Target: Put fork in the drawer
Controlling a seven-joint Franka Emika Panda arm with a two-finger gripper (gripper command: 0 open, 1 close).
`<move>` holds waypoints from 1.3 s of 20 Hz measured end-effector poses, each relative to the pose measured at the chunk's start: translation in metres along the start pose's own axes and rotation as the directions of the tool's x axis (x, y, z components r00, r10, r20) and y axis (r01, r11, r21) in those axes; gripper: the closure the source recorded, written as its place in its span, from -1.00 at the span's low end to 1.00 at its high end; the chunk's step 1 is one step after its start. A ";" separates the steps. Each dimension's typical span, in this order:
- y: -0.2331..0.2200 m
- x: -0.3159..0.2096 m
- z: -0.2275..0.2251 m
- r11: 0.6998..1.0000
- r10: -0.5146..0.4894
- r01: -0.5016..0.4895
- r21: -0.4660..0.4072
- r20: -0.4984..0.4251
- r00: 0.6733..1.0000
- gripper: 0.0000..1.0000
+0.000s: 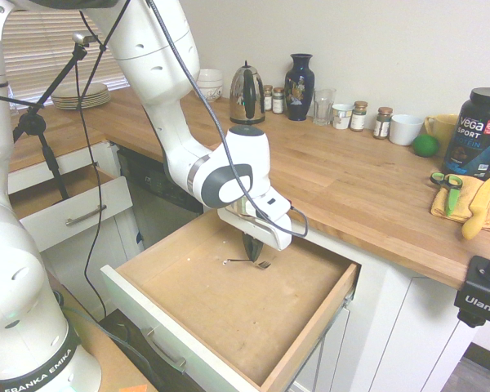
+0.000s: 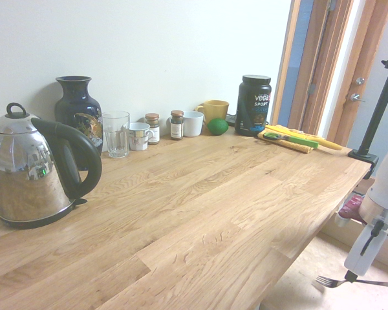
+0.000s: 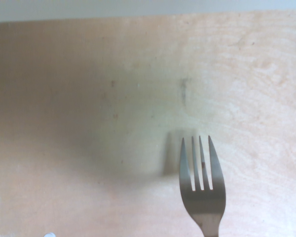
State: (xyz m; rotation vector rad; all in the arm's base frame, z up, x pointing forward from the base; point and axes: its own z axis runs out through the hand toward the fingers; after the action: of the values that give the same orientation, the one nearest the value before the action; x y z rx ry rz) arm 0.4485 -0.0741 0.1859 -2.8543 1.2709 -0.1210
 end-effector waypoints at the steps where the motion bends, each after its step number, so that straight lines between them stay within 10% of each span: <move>1: 0.001 0.000 0.001 1.000 -0.001 0.001 0.000 0.002 1.000 1.00; 12: -0.001 -0.013 0.023 1.000 -0.014 0.015 -0.020 0.027 1.000 1.00; 13: -0.001 -0.015 0.024 1.000 -0.016 0.017 -0.020 0.026 1.000 -1.00; 26: 0.020 -0.056 0.034 0.999 -0.023 0.024 -0.034 0.030 0.999 -1.00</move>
State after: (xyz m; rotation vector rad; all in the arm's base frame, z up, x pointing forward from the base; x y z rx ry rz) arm 0.3991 -0.0460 0.1474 -2.8888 1.2465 -0.0582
